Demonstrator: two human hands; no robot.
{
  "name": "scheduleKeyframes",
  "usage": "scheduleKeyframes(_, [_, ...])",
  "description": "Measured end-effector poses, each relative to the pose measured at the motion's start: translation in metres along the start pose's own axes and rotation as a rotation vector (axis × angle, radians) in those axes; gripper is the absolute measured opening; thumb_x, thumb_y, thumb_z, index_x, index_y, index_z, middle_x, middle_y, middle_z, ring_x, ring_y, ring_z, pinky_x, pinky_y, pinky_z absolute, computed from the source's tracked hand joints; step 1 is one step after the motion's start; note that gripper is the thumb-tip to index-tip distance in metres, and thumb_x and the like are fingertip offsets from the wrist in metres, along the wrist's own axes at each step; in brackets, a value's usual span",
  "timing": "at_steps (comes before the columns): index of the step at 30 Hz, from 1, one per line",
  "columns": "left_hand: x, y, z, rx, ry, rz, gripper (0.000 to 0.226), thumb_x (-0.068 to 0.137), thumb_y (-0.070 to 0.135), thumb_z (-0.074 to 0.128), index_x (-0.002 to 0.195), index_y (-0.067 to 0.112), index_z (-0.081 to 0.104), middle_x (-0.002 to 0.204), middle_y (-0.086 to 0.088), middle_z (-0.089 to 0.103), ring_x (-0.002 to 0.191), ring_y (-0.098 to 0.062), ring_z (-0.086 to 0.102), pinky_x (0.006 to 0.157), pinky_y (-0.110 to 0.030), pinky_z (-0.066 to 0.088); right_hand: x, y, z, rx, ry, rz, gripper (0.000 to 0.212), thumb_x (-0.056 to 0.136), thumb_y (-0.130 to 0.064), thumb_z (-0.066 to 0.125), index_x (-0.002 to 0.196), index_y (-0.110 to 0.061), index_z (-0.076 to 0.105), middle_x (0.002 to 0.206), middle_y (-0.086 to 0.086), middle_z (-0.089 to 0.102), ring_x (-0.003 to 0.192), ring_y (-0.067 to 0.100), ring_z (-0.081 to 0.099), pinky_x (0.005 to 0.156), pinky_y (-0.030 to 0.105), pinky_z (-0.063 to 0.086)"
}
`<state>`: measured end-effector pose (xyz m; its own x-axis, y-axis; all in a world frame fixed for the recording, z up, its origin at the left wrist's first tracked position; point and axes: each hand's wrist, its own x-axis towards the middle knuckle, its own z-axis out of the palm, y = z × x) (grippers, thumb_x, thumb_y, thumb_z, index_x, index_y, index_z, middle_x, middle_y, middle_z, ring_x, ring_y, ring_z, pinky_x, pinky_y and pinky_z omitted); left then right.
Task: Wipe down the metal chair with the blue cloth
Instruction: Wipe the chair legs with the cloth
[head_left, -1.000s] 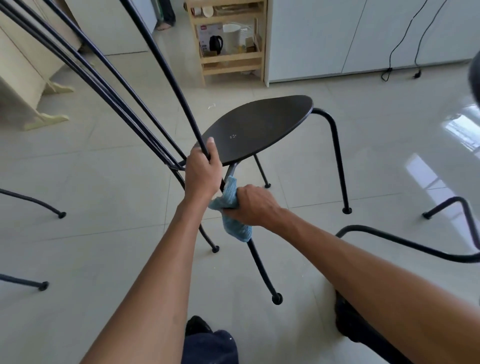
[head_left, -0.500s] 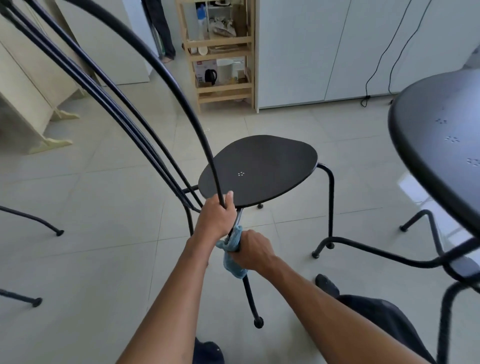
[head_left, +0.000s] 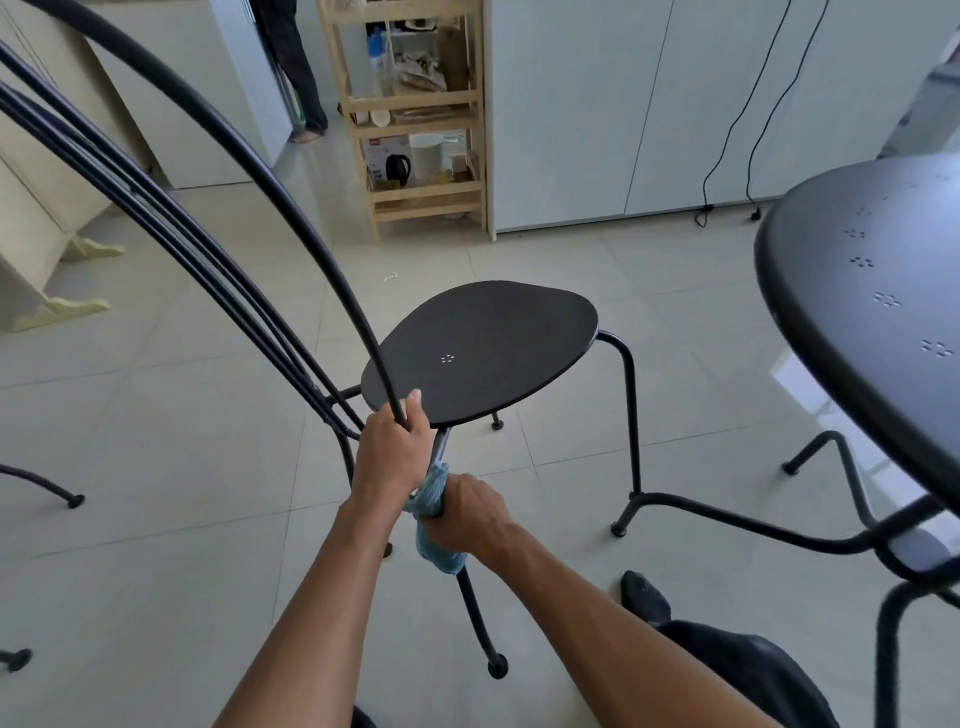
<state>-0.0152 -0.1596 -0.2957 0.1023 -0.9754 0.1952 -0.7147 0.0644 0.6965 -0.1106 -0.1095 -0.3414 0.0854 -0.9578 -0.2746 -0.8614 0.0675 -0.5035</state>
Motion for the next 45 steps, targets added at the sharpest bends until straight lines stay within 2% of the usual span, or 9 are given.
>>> scheduleKeyframes(10, [0.038,-0.007,0.008,0.053,0.088,0.057,0.063,0.102,0.045,0.025,0.073,0.004,0.065,0.068,-0.009,0.067,0.067,-0.026,0.063,0.05,-0.024,0.038,0.046,-0.001,0.006,0.116,0.049,0.056,0.018,0.09,-0.03,0.061,0.099,-0.015,0.065,0.089,0.003,0.066,0.08,0.024,0.066,0.064,0.033,0.054])
scheduleKeyframes(13, [0.043,-0.009,0.009,0.054,0.112,0.072,0.062,0.102,0.045,0.026,0.074,0.005,0.065,0.07,-0.012,0.068,0.071,-0.032,0.065,0.06,-0.032,0.048,0.054,0.0,0.01,0.17,0.062,0.078,0.016,0.092,-0.029,0.059,0.098,-0.015,0.062,0.084,0.001,0.059,0.075,0.023,0.058,0.06,0.029,0.044])
scheduleKeyframes(19, [0.034,-0.007,0.006,0.083,0.031,0.146,0.06,0.102,0.042,0.027,0.075,0.006,0.066,0.07,-0.012,0.069,0.07,-0.031,0.066,0.06,-0.033,0.051,0.052,0.001,0.024,0.279,0.066,0.157,0.021,0.096,-0.029,0.056,0.106,-0.013,0.064,0.086,0.001,0.061,0.075,0.021,0.06,0.064,0.031,0.048])
scheduleKeyframes(26, [-0.002,-0.032,-0.005,0.075,-0.169,0.17,0.048,0.101,0.04,0.033,0.068,0.012,0.056,0.072,-0.011,0.066,0.074,-0.031,0.066,0.062,-0.037,0.052,0.033,-0.016,0.053,0.096,-0.169,0.075,0.029,0.096,-0.018,0.057,0.122,-0.007,0.064,0.091,0.007,0.062,0.076,0.021,0.05,0.062,0.021,0.036])
scheduleKeyframes(28, [-0.015,-0.046,-0.014,0.061,-0.181,0.149,0.047,0.101,0.039,0.036,0.073,0.01,0.059,0.074,-0.011,0.067,0.078,-0.032,0.066,0.063,-0.034,0.05,0.024,-0.03,0.059,-0.005,-0.271,0.054,0.011,0.093,-0.008,0.059,0.098,-0.001,0.066,0.074,0.005,0.051,0.07,0.022,0.049,0.051,0.017,0.029])
scheduleKeyframes(30, [-0.023,-0.061,-0.025,0.068,-0.202,0.162,0.048,0.1,0.04,0.036,0.076,0.006,0.059,0.073,-0.012,0.067,0.077,-0.03,0.066,0.059,-0.03,0.048,0.018,-0.042,0.071,-0.054,-0.259,0.088,0.02,0.09,-0.005,0.059,0.072,-0.006,0.053,0.074,0.008,0.053,0.076,0.028,0.058,0.058,0.025,0.04])
scheduleKeyframes(34, [-0.034,-0.084,-0.053,0.11,-0.29,0.215,0.051,0.097,0.047,0.029,0.061,0.014,0.043,0.054,0.0,0.054,0.053,-0.014,0.056,0.05,-0.033,0.041,0.0,-0.061,0.096,0.15,-0.187,0.178,0.008,0.089,-0.008,0.056,0.083,-0.013,0.053,0.1,0.017,0.072,0.093,0.034,0.071,0.073,0.037,0.055])
scheduleKeyframes(39, [-0.052,-0.104,-0.088,0.197,-0.365,0.214,0.044,0.101,0.037,0.033,0.063,0.017,0.045,0.058,0.004,0.053,0.058,-0.011,0.054,0.058,-0.029,0.04,-0.021,-0.084,0.112,0.162,-0.238,0.111,0.019,0.085,-0.009,0.053,0.068,-0.015,0.047,0.086,0.011,0.064,0.093,0.035,0.07,0.064,0.032,0.047])
scheduleKeyframes(45, [-0.081,-0.115,-0.125,0.194,-0.302,0.155,0.038,0.101,0.033,0.038,0.064,0.025,0.041,0.056,0.006,0.051,0.057,-0.011,0.054,0.057,-0.029,0.044,-0.056,-0.094,0.088,0.048,-0.228,-0.048,0.015,0.087,-0.008,0.056,0.1,-0.007,0.063,0.111,0.018,0.068,0.1,0.036,0.065,0.083,0.039,0.056])
